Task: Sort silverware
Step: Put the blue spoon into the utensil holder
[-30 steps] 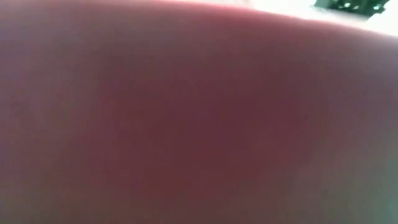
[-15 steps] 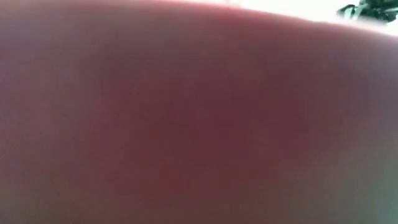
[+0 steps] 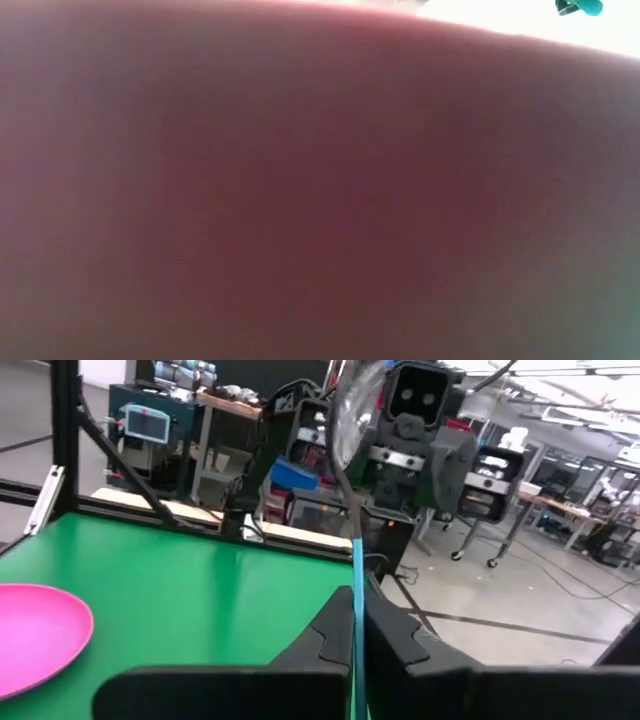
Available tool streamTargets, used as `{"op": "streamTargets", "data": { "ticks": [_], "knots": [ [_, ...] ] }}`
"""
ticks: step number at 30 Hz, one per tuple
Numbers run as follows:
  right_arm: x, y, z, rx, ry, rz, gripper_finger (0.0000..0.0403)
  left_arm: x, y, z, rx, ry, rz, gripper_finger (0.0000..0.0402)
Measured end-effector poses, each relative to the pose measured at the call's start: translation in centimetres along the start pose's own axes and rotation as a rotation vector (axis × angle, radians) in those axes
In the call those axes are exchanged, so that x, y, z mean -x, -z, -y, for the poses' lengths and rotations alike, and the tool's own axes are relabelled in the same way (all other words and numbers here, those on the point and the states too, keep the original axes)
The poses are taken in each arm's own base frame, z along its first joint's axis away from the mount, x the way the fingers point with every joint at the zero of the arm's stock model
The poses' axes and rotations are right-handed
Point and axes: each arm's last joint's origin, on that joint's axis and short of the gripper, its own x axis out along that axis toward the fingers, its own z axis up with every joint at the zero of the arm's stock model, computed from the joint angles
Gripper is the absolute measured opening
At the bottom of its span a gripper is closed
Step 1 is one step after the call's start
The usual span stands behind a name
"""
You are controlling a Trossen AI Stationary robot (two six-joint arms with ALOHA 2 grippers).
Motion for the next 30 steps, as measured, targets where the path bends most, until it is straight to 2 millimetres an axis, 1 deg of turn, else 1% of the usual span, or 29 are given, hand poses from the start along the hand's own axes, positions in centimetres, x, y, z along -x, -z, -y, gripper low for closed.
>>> {"op": "streamTargets", "data": {
  "ticks": [8, 17, 24, 30],
  "knots": [
    [-0.7, -0.3, -0.4, 0.016, -0.01, -0.001, 0.0, -1.0, 0.5, 0.9, 0.017, 0.022, 0.005, 0.0171],
    [-1.8, -0.6, -1.1, 0.042, -0.009, -0.015, 0.0, -2.2, 0.3, 2.2, -0.017, 0.029, 0.034, 0.0171],
    [-3.0, -1.0, -1.3, 0.044, 0.034, -0.011, 0.0, -2.8, 0.1, 2.8, -0.024, 0.04, 0.048, 0.017],
    [-3.7, -0.8, -1.3, 0.029, 0.068, -0.049, 0.0, -3.2, 0.1, 3.4, -0.024, 0.072, 0.051, 0.017]
  ]
}}
